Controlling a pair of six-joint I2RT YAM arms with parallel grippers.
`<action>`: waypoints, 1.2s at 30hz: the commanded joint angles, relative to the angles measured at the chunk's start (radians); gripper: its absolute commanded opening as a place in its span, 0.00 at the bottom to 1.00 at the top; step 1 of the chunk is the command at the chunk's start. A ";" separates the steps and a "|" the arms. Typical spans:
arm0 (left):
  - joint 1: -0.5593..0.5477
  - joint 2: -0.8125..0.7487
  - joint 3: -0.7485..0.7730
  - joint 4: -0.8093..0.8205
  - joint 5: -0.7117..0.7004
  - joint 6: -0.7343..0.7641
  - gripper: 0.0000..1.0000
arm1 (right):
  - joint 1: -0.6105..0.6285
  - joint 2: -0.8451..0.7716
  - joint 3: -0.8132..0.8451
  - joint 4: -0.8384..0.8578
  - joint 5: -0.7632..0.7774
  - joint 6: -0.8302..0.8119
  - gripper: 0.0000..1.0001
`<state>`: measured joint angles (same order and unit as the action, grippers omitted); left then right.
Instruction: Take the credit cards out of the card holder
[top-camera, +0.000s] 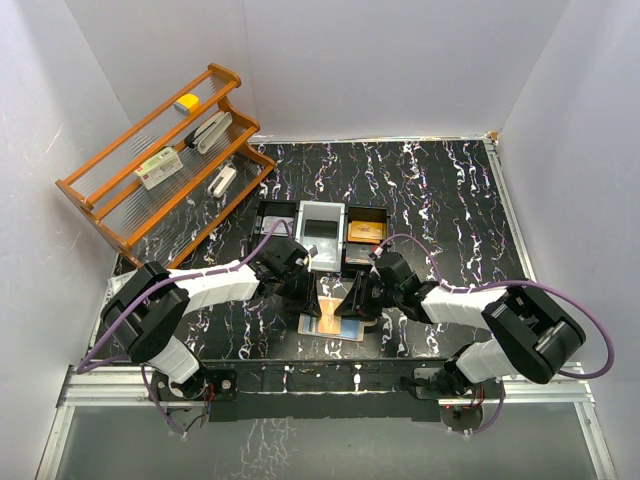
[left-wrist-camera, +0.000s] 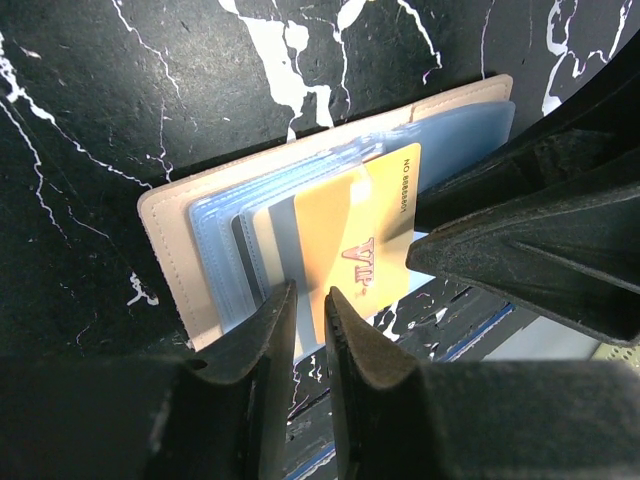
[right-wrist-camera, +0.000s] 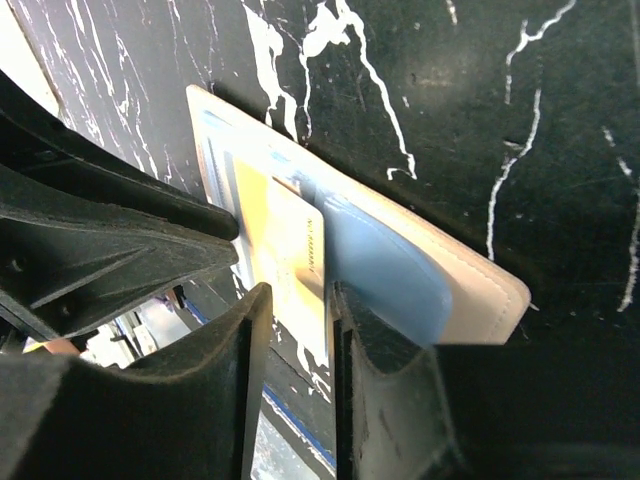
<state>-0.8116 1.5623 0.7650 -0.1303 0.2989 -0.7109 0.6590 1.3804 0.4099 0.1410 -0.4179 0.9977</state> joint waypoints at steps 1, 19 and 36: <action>-0.007 0.017 -0.045 -0.103 -0.046 0.012 0.18 | -0.003 -0.023 -0.052 0.099 0.015 0.012 0.26; -0.007 -0.018 -0.063 -0.111 -0.058 0.023 0.17 | -0.002 0.015 -0.181 0.411 -0.030 0.065 0.23; -0.007 -0.032 -0.104 -0.076 -0.040 -0.007 0.17 | -0.002 0.109 -0.140 0.493 -0.073 0.089 0.08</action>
<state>-0.8135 1.5230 0.7132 -0.0990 0.2985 -0.7319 0.6582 1.4811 0.2363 0.5968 -0.4961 1.0801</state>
